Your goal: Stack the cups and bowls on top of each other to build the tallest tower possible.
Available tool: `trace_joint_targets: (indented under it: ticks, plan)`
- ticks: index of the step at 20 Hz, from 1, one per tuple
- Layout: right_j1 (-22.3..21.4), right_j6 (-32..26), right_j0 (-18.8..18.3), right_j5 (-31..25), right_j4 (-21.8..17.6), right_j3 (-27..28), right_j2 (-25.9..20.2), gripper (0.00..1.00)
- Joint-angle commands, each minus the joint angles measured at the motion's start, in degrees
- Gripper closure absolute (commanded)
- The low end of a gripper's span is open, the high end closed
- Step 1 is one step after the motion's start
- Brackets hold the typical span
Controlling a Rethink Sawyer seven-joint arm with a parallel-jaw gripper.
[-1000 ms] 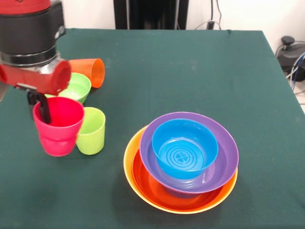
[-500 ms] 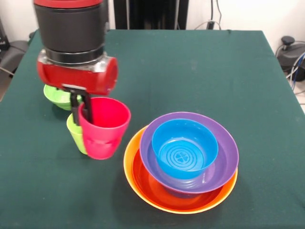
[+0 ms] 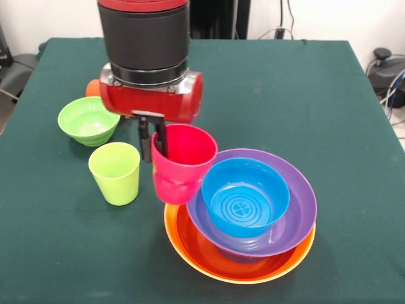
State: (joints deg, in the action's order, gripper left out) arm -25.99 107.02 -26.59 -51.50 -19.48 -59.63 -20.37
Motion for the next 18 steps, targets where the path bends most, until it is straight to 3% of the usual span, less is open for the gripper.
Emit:
trace_joint_targets:
  ticks: [1, 11, 18]
  plan:
    - [-2.4, 4.4, 2.7, -5.2, 1.1, -5.3, 2.2, 1.00]
    - [-4.4, 4.8, 4.1, -4.7, 3.2, -7.0, 4.2, 1.00]
    - [-6.0, 7.4, 5.6, -2.6, 5.5, -11.5, 5.8, 1.00]
